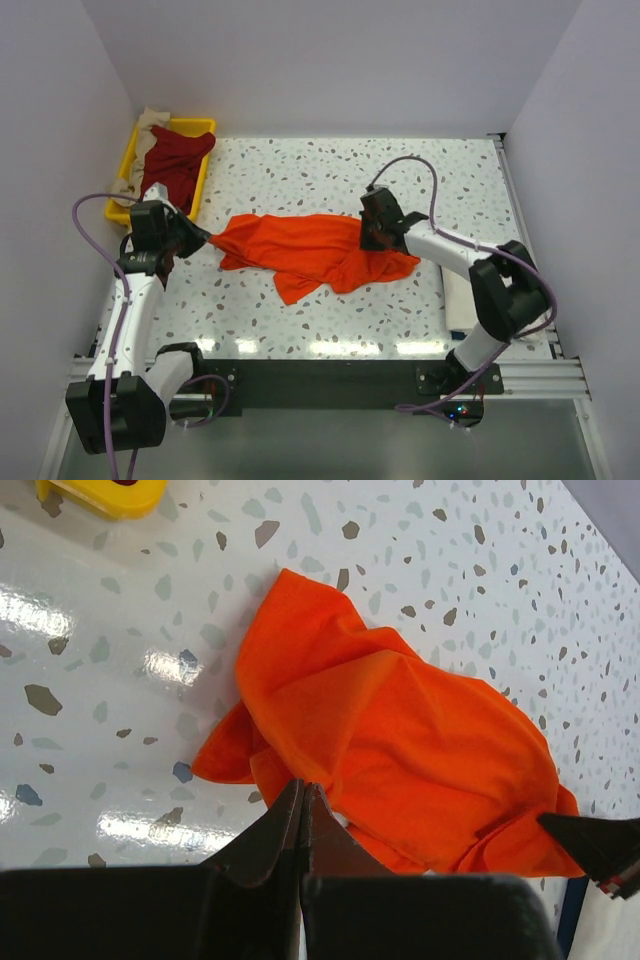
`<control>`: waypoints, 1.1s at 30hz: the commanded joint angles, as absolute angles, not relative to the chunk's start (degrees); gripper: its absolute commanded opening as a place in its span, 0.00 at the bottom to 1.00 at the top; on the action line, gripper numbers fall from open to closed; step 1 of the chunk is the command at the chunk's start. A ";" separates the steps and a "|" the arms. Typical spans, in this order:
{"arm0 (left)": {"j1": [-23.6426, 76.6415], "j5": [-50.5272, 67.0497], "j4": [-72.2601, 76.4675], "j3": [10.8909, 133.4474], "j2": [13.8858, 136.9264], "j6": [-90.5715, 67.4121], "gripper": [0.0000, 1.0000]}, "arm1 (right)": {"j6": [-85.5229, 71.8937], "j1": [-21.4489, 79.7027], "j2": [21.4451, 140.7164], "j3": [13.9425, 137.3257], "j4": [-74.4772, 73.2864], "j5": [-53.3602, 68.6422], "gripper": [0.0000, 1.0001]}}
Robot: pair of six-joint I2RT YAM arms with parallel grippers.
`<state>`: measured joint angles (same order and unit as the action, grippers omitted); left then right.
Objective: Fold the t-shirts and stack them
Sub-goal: Flatten the tshirt out
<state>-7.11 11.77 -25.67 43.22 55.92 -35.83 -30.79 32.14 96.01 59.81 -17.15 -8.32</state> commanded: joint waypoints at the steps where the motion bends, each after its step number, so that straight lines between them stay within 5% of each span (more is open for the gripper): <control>1: -7.47 11.52 -23.47 44.12 55.46 -33.58 0.00 | -30.93 32.17 85.54 58.54 -20.30 -8.18 0.00; 20: -8.52 7.21 -25.58 46.49 54.93 -32.96 0.00 | -47.10 32.25 19.35 25.15 -47.89 13.53 0.05; 22: -8.79 7.29 -25.40 46.32 55.11 -33.05 0.00 | -47.90 32.26 17.32 24.08 -50.53 11.71 0.22; 23: -8.79 7.47 -25.31 46.23 55.28 -33.13 0.00 | -48.07 32.26 16.79 24.17 -51.67 10.82 0.39; 26: -8.88 7.65 -25.14 46.23 55.72 -33.22 0.00 | -48.69 32.17 19.84 24.87 -50.63 6.08 0.54; 33: -8.88 8.26 -24.96 46.41 55.72 -33.40 0.00 | -52.81 32.17 35.04 23.82 -43.16 -5.25 0.54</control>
